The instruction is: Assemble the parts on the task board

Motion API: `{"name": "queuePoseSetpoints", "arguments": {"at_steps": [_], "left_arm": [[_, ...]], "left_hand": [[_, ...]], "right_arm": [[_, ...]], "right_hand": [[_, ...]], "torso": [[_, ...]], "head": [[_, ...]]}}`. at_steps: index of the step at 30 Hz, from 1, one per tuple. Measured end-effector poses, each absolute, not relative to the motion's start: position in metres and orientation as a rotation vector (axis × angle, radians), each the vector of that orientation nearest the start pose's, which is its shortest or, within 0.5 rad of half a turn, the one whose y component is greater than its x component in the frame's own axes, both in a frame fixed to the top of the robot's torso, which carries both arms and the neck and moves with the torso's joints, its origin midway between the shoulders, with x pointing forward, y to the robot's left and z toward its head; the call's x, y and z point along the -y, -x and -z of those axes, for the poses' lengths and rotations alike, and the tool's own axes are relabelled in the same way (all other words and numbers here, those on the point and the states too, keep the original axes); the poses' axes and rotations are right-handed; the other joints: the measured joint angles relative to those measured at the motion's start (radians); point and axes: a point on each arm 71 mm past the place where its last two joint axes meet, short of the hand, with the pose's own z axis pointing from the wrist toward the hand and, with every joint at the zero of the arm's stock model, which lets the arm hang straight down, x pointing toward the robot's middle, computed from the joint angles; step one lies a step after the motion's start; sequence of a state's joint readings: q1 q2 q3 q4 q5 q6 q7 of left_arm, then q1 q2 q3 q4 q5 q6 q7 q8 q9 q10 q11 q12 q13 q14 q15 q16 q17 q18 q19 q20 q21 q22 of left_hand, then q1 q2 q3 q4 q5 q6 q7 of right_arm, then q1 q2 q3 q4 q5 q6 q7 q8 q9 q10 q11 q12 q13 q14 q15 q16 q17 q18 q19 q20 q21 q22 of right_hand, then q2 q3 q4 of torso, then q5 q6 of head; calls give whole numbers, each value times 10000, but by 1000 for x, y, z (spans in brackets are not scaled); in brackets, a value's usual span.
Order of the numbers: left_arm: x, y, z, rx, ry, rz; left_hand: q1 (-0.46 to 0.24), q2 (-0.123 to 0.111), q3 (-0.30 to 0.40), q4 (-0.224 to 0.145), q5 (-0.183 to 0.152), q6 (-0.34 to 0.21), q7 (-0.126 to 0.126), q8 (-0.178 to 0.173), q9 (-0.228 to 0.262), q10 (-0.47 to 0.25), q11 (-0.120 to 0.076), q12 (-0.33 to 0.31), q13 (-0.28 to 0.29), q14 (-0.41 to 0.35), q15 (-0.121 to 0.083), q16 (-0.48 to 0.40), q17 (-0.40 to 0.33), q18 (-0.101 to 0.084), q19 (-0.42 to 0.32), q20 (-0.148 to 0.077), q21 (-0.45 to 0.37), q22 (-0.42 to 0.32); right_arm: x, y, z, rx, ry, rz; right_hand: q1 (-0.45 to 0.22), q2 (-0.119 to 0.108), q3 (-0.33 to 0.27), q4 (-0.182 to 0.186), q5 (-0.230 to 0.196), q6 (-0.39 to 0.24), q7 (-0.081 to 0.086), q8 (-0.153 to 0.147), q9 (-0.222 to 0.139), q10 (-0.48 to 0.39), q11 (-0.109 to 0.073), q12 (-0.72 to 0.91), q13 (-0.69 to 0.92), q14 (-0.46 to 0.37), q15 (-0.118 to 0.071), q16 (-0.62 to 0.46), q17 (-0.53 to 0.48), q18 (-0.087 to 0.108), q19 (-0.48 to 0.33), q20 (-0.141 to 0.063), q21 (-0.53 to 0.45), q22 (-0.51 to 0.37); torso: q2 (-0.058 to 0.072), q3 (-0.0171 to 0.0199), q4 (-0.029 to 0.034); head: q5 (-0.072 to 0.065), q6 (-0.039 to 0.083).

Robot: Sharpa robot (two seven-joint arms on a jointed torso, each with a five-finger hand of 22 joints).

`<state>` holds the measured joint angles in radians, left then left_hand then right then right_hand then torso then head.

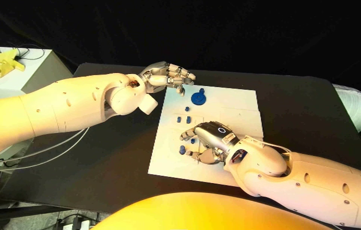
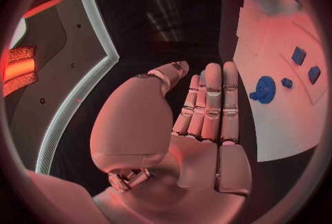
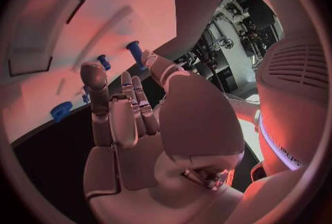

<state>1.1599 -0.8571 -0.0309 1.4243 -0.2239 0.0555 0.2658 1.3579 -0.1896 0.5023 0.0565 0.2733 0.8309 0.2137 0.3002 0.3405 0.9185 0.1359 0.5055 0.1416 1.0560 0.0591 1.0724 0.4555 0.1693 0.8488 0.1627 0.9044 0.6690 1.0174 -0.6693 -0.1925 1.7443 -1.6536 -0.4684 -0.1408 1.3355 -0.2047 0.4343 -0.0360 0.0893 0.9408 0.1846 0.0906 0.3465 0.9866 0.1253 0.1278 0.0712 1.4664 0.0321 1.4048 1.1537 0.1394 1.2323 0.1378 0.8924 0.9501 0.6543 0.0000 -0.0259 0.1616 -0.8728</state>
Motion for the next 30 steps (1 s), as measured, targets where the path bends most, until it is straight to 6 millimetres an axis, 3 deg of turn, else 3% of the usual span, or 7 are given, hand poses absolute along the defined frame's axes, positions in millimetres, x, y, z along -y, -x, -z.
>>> {"name": "queuePoseSetpoints", "arguments": {"at_steps": [7,13,14,16,19,25,30], "left_arm": [[-224,-488,207,-17798,8907,16172],[-224,-488,208,-17802,8928,16149],[-225,-488,208,-17806,8936,16145],[-225,-487,210,-17824,8967,16136],[-225,-486,213,-17875,9022,16142],[-225,-483,218,-17964,9118,16140],[-225,-482,220,-17998,9166,16134]], "left_hand": [[0,0,0,0,0,0,0,0,0,0,0,0,1,0,0,0,1,0,0,0,0,0],[0,0,0,0,0,0,0,0,-1,0,0,0,1,0,0,0,1,0,0,0,0,0],[0,0,0,0,0,0,0,0,-1,0,0,0,1,0,0,0,1,0,0,0,0,0],[0,0,0,0,0,0,0,0,-1,0,0,0,1,0,0,0,1,0,0,0,0,1],[0,0,0,0,0,0,0,0,-1,0,0,0,1,0,0,0,1,0,0,0,0,0],[0,0,0,0,0,0,0,0,-1,0,0,0,1,0,0,0,1,0,0,0,0,1],[0,0,0,0,0,0,0,39,-1,0,0,0,-12,0,0,0,2,0,0,0,0,-8]], "right_arm": [[100,-366,241,-16427,2673,-10099],[157,-390,221,-16895,-14,-9797],[164,-391,220,-17017,-417,-9758],[180,-393,219,-17326,-1265,-9633],[202,-391,218,-17805,-2096,-9411],[233,-381,222,-18727,-2794,-8666],[257,-373,228,-19567,-3174,-7477]], "right_hand": [[-46,49,326,352,195,193,-172,0,-27,1436,-238,855,65,-127,-127,-545,-944,157,-361,-146,-816,-596],[-328,-213,296,560,528,409,-232,71,-21,2627,-259,2048,798,-21,-390,-566,-832,156,-141,-367,-772,-491],[-540,-279,54,713,709,379,-349,147,8,3029,-432,2742,1353,-12,-490,-549,-784,156,-62,-446,-694,-407],[-930,-164,-508,1201,1127,309,-460,453,169,3153,-674,5841,5020,6,-635,-235,-214,156,220,-574,-415,-112],[-1057,-15,-986,1874,1300,228,-539,1224,525,3779,-731,11337,11002,3,-567,384,978,103,671,-606,187,507],[-1081,9,-1575,2493,1270,135,-599,1912,766,4756,-803,13414,12366,3,-568,997,1545,-88,1101,-601,1206,1466],[-1186,-97,-2260,3057,1877,219,-684,2299,903,4796,-833,13747,12370,3,-568,1198,1545,-238,1311,-662,1638,1906]], "torso": [[-33,-15,-19],[-81,-31,-51],[-92,-33,-56],[-120,-33,-67],[-158,-27,-81],[-227,1,-106],[-293,6,-146]], "head": [[-245,0],[-562,0],[-607,0],[-721,0],[-906,0],[-1193,0],[-1375,0]]}}
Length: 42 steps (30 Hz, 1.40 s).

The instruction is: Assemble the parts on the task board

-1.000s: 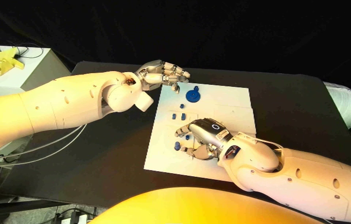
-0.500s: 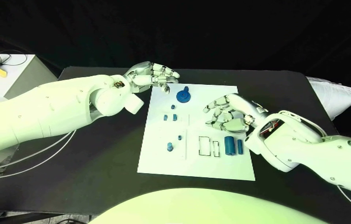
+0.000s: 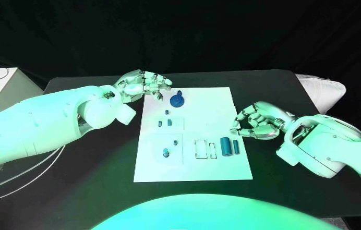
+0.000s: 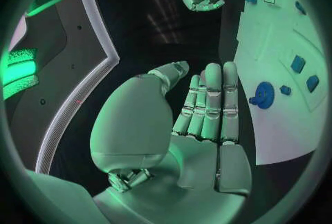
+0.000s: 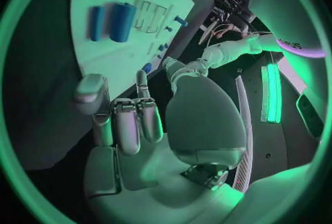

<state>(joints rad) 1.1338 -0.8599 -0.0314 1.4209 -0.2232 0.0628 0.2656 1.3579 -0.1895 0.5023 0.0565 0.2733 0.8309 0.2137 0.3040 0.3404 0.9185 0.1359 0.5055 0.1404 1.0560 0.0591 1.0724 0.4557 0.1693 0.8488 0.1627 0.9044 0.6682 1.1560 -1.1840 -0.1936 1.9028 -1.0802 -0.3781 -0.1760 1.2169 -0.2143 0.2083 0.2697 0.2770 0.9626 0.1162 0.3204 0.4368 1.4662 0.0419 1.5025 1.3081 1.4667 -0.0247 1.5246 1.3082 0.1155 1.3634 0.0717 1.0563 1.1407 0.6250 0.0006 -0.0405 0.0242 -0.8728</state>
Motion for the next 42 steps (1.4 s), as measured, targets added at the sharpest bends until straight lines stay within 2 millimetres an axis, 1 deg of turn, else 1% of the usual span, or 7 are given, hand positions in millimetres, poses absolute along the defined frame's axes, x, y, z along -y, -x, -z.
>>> {"name": "queuePoseSetpoints", "arguments": {"at_steps": [4,6,16,24,33,37,42], "left_arm": [[-225,-482,221,-18016,9188,16131],[-226,-482,221,-18017,9199,16121],[-226,-482,222,-18028,9216,16116],[-227,-481,223,-18035,9233,16097],[-228,-481,223,-18044,9243,16080],[-228,-481,223,-18052,9250,16069],[-228,-482,223,-18066,9267,16035]], "left_hand": [[0,0,0,0,0,0,0,0,0,0,0,0,0,0,0,0,0,0,0,0,0,0],[0,0,0,0,0,0,0,0,0,0,0,0,0,0,0,0,0,1,0,0,0,0],[0,0,0,0,0,0,0,-1,-1,0,0,0,0,0,0,0,0,0,0,0,0,0],[0,0,0,0,0,0,0,-1,-1,0,0,0,1,0,0,0,1,0,0,0,0,1],[0,0,0,0,0,0,0,-1,-1,0,0,0,1,0,0,0,1,0,0,0,0,1],[0,0,0,0,0,0,0,-1,-1,0,0,0,1,0,0,0,1,0,0,0,0,1],[0,0,0,0,0,0,0,-2,-1,0,0,0,1,0,0,0,1,0,0,0,0,2]], "right_arm": [[266,-367,235,-20096,-3253,-6595],[267,-364,238,-20267,-3190,-6294],[249,-355,254,-20602,-2398,-5429],[241,-354,267,-20556,-2265,-5020],[233,-355,275,-20438,-2090,-4886],[229,-356,277,-20400,-1979,-4886],[222,-357,279,-20336,-1886,-4943]], "right_hand": [[0,0,-400,180,0,1,-1,6,2,0,0,114,0,-40,-40,99,0,0,105,-4,270,253],[-122,122,-874,209,0,-33,-34,6,2,0,0,114,0,-40,-40,99,0,0,105,-4,304,319],[-88,490,-2252,238,0,-33,-35,6,-20,-1,1,114,-2,-40,-40,141,-2,0,105,-4,300,441],[135,746,-2502,209,42,-33,-34,47,-26,-1,1,212,-2,-39,-40,140,-3,1,104,-3,300,456],[335,694,-2661,213,-40,-33,-34,47,-32,-2,1,221,-3,-39,-40,178,-3,0,103,-3,299,486],[258,766,-3022,249,-257,-21,-46,90,-32,-2,1,221,-4,-39,-40,177,-4,0,103,-3,299,507],[50,765,-3199,255,-426,5,-73,122,-32,-2,1,220,-4,-39,-40,177,-4,0,103,-3,299,529]], "torso": [[-44,-7,-19],[-66,-13,-33],[-112,-39,-72],[-105,-37,-51],[-105,-39,-57],[-93,-39,-53],[-51,-46,-14]], "head": [[-64,0],[-70,0],[-58,0],[18,0],[70,0],[77,0],[39,0]]}}
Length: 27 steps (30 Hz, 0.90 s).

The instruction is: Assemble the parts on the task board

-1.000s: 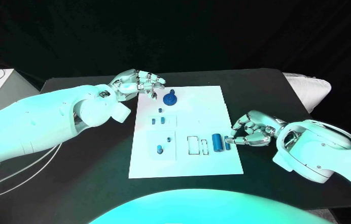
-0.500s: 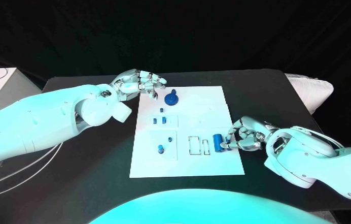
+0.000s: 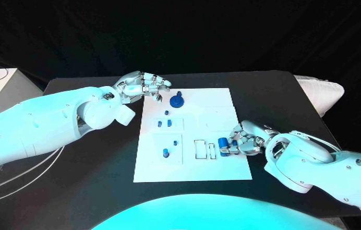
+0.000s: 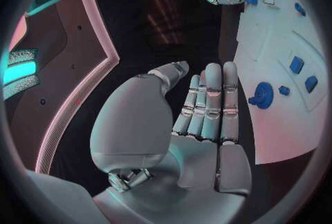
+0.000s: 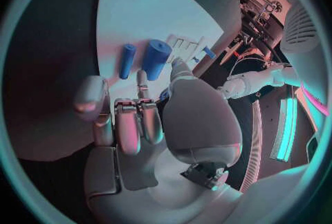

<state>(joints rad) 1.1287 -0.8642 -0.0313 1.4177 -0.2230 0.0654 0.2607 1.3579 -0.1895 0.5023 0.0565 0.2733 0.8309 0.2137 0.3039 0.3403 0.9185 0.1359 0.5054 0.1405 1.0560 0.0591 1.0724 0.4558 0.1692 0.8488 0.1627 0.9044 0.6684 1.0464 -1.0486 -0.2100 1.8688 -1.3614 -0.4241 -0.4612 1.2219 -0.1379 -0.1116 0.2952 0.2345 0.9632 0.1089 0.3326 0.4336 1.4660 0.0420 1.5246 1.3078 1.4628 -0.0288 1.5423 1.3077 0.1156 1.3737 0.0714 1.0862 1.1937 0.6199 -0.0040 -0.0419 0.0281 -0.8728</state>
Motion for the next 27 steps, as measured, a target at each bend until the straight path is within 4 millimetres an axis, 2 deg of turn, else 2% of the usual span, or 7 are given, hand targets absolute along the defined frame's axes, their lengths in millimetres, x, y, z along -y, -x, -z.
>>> {"name": "queuePoseSetpoints", "arguments": {"at_steps": [15,16,18,20,21,23,27], "left_arm": [[-229,-482,224,-18132,9305,15977],[-229,-482,224,-18133,9307,15973],[-230,-482,224,-18134,9313,15962],[-230,-481,224,-18135,9318,15953],[-230,-481,224,-18138,9320,15950],[-231,-481,224,-18140,9323,15946],[-231,-481,224,-18145,9325,15944]], "left_hand": [[0,0,0,0,0,0,0,0,0,0,0,0,0,0,0,0,0,1,0,0,0,0],[0,0,0,0,0,0,0,0,0,0,0,0,1,0,0,0,0,0,0,0,0,0],[0,0,0,0,0,0,0,-1,0,0,0,0,1,0,0,0,0,1,0,0,0,0],[0,0,0,0,0,0,0,-1,0,0,0,0,1,0,0,0,0,0,0,0,0,1],[0,0,0,0,0,0,0,-1,0,0,0,0,1,0,0,0,0,0,0,0,0,0],[0,0,0,0,0,0,0,-1,0,0,0,0,1,0,0,0,0,0,0,0,0,-1],[0,0,0,0,0,0,0,-1,0,0,0,0,1,0,0,0,0,0,0,0,0,-8]], "right_arm": [[206,-364,290,-20416,-1398,-4581],[205,-364,290,-20385,-1318,-4556],[203,-365,290,-20320,-1151,-4463],[201,-366,291,-20254,-969,-4375],[201,-366,291,-20227,-900,-4344],[200,-366,292,-20195,-754,-4261],[199,-366,292,-20139,-584,-4156]], "right_hand": [[-23,24,-85,-28,-116,104,-26,149,106,0,0,-59,-1,0,0,37,-1,0,-1,0,-128,-74],[-22,22,-86,-28,-116,117,-36,149,348,-1,0,-59,-1,0,0,37,-1,0,0,0,-135,-74],[68,-3,-86,-28,-116,116,-36,143,1857,-1,0,-59,-1,0,0,59,-1,1,-1,0,-135,-74],[235,9,-86,-28,-117,113,-33,109,2923,0,0,-59,-1,0,0,78,-1,0,0,0,-135,-74],[263,-16,-86,-28,-117,114,-32,110,2994,-1,0,-59,-1,0,0,79,-2,0,-1,0,-135,-74],[452,42,-86,-28,-116,97,-14,107,3951,-1,0,-59,-2,0,0,78,-2,1,-1,0,-135,-74],[577,67,-86,-28,121,98,-15,108,4539,-1,0,-59,-2,0,0,78,-2,1,-1,0,-135,-58]], "torso": [[100,-25,111],[107,-25,119],[123,-27,139],[138,-31,153],[143,-31,163],[154,-36,177],[174,-43,203]], "head": [[-99,0],[-103,0],[-113,0],[-132,0],[-141,0],[-168,0],[-198,0]]}}
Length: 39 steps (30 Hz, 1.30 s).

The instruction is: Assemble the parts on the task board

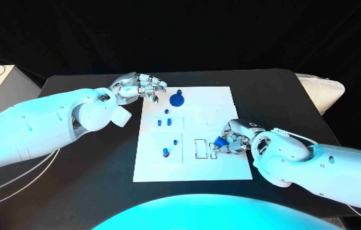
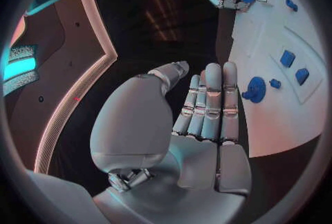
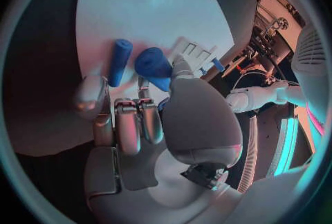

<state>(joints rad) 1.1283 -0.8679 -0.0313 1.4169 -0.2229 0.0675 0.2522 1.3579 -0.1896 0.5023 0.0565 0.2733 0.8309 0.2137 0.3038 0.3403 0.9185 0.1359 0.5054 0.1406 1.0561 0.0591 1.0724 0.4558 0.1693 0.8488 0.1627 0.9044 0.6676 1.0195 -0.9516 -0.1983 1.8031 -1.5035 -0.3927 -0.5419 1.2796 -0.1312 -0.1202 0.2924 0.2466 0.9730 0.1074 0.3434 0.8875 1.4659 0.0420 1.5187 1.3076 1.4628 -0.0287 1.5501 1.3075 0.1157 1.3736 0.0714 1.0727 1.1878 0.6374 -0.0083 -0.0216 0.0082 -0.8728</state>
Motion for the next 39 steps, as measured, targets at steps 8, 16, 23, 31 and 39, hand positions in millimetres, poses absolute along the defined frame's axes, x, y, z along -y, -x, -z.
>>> {"name": "queuePoseSetpoints", "arguments": {"at_steps": [8,16,23,31,39], "left_arm": [[-231,-481,224,-18154,9327,15943],[-231,-481,224,-18165,9332,15935],[-231,-481,224,-18212,9335,15939],[-230,-481,224,-18267,9334,15949],[-230,-481,225,-18328,9345,15937]], "left_hand": [[0,0,-28,28,0,-36,-36,39,0,0,0,0,-15,0,0,0,0,0,0,0,0,0],[0,0,-28,28,0,-36,-36,39,0,0,0,0,-16,0,0,0,0,0,0,0,0,0],[0,0,-28,28,0,-36,-36,39,0,0,0,0,-16,0,0,0,0,0,0,0,-36,-6],[0,0,-28,28,0,-36,-36,39,0,0,0,0,-15,0,0,0,0,0,0,0,-35,-8],[0,0,-28,28,0,-36,-36,39,-1,0,0,0,-15,0,0,0,0,0,0,0,-34,-8]], "right_arm": [[195,-363,290,-20078,-498,-4270],[198,-357,288,-19933,-1261,-4641],[197,-356,275,-19762,-2112,-5198],[196,-364,250,-19403,-2612,-5709],[190,-365,247,-19845,-2820,-5956]], "right_hand": [[526,289,6,-7,998,50,-25,39,57,-1,-72,0,0,38,-38,0,-1,-1,0,0,0,137],[945,447,468,10,1315,269,-167,88,-1999,3,-178,0,-1,37,-111,38,-1,0,109,-109,222,350],[1080,587,585,-30,1242,333,-163,93,-4661,0,-182,0,-1,1,-147,38,-1,0,111,-111,221,365],[527,481,591,-31,862,385,-215,211,-4705,36,-217,0,-1,1,-147,38,-2,0,145,-145,219,379],[69,680,631,-15,171,477,-233,182,-4745,2,-251,0,-1,38,-183,37,-2,0,145,-145,164,391]], "torso": [[45,-13,51],[81,-27,96],[101,-42,127],[128,-60,158],[163,-62,191]], "head": [[-49,0],[-85,0],[-120,0],[-146,0],[-153,0]]}}
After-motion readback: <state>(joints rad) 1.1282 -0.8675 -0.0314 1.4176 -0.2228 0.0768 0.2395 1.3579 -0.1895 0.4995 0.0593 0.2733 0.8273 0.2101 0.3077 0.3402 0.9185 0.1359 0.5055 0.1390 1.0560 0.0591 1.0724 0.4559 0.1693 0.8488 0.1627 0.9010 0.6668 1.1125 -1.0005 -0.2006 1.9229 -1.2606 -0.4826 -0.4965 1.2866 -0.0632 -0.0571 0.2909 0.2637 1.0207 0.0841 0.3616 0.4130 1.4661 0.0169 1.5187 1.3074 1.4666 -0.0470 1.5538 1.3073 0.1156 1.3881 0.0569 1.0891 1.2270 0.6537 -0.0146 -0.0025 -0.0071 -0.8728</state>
